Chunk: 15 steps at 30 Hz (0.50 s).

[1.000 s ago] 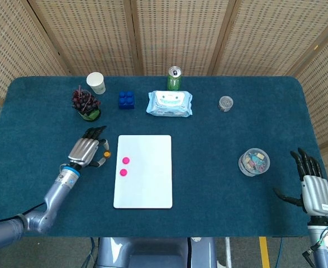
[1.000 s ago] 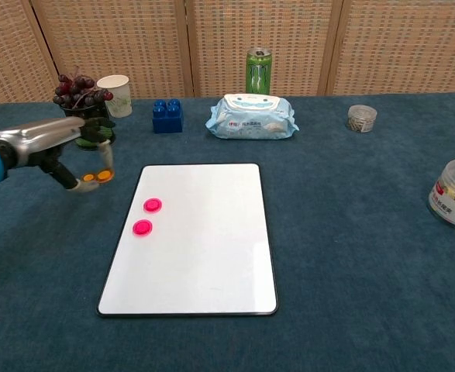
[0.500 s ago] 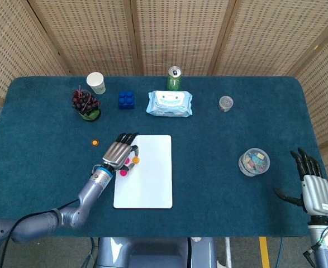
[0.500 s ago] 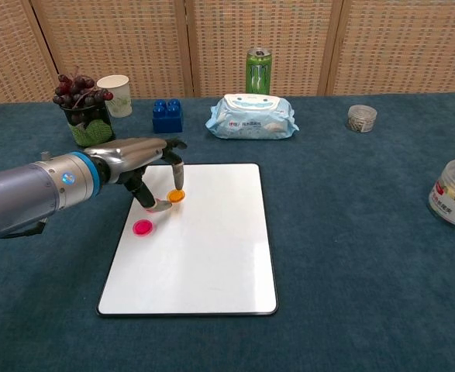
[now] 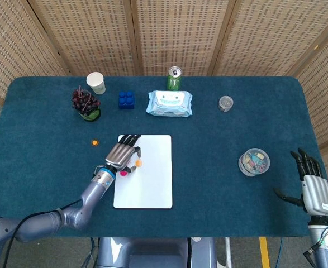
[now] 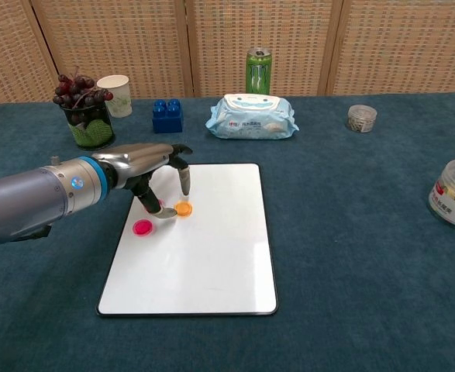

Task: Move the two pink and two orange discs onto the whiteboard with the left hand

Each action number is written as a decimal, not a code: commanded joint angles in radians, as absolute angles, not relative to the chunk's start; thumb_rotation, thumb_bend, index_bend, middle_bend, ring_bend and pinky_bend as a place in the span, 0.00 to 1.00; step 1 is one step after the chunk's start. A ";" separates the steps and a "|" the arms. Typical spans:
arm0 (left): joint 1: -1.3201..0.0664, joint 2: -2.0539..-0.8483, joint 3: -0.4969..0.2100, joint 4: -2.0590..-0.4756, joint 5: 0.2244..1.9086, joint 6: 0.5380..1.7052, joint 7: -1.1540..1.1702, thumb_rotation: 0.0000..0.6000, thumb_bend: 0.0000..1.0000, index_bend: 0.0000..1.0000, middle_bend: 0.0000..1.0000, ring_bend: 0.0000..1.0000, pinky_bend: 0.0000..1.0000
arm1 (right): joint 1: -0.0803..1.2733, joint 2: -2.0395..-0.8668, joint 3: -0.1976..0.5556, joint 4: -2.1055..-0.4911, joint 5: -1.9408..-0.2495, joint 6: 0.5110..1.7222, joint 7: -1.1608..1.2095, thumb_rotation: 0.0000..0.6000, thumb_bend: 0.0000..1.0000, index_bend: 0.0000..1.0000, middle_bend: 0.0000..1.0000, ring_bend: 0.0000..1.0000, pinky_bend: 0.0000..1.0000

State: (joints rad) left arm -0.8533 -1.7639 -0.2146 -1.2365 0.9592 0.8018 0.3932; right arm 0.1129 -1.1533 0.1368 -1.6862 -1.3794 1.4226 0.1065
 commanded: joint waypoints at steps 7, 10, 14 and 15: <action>-0.846 -1.737 -0.214 -1.266 0.978 0.829 0.366 1.00 0.29 0.21 0.00 0.00 0.00 | 0.113 -1.153 0.137 -1.686 -1.380 1.423 0.107 1.00 0.23 0.00 0.00 0.00 0.00; -0.838 -1.718 -0.216 -1.272 1.003 0.849 0.345 1.00 0.29 0.21 0.00 0.00 0.00 | 0.113 -1.154 0.137 -1.687 -1.379 1.424 0.107 1.00 0.23 0.00 0.00 0.00 0.00; -0.822 -1.682 -0.212 -1.263 0.999 0.858 0.334 1.00 0.30 0.21 0.00 0.00 0.00 | 0.113 -1.153 0.137 -1.687 -1.380 1.423 0.107 1.00 0.23 0.00 0.00 0.00 0.00; -0.817 -1.671 -0.211 -1.258 0.996 0.858 0.330 1.00 0.30 0.21 0.00 0.00 0.00 | 0.113 -1.153 0.136 -1.688 -1.380 1.423 0.107 1.00 0.23 0.00 0.00 0.00 0.00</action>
